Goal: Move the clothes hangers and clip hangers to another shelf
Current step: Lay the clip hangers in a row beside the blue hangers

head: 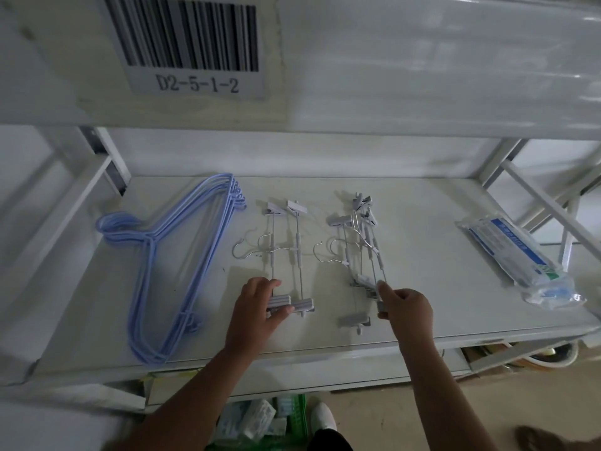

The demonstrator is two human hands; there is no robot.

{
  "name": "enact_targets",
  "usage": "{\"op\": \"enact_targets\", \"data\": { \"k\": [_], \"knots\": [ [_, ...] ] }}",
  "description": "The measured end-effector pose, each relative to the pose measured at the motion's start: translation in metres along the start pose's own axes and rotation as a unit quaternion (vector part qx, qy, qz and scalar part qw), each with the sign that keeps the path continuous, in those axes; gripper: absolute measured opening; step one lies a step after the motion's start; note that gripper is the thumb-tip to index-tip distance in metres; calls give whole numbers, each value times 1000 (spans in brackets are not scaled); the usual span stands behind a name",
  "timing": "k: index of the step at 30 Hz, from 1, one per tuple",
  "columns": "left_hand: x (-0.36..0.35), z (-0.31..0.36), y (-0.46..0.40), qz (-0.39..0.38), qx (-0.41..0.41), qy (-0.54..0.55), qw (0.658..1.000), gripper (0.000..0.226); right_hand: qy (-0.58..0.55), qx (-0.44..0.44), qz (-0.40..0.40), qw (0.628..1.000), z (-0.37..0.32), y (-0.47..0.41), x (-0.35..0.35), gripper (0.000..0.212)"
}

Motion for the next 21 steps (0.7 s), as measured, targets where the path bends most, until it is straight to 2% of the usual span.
{"op": "enact_targets", "data": {
  "k": [5, 7, 14, 17, 21],
  "knots": [
    [0, 2, 0, 1, -4, -1, 1000, 49, -101, -53, -14, 993, 0, 3, -13, 35],
    [1, 2, 0, 2, -2, -2, 1000, 47, -79, -50, -20, 995, 2, 4, -11, 33],
    [1, 3, 0, 5, -5, 1, 1000, 44, 68, 4, 0, 998, 14, 0, 5, 52],
    [0, 2, -1, 0, 3, 5, 1000, 45, 85, 7, 18, 996, 20, -2, 7, 59],
    [0, 1, -1, -4, 6, 8, 1000, 45, 51, -9, 43, 998, 13, 2, 8, 53]
  ]
}}
Point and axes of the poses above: each hand's wrist, its own y-axis away from the middle knuckle, its own x-axis out of the back of the hand, z = x × y, the point moved 4 cm from there along -y, towards the middle knuckle, and after that the axes turned 9 degrees about x, right-handed, at the moved point
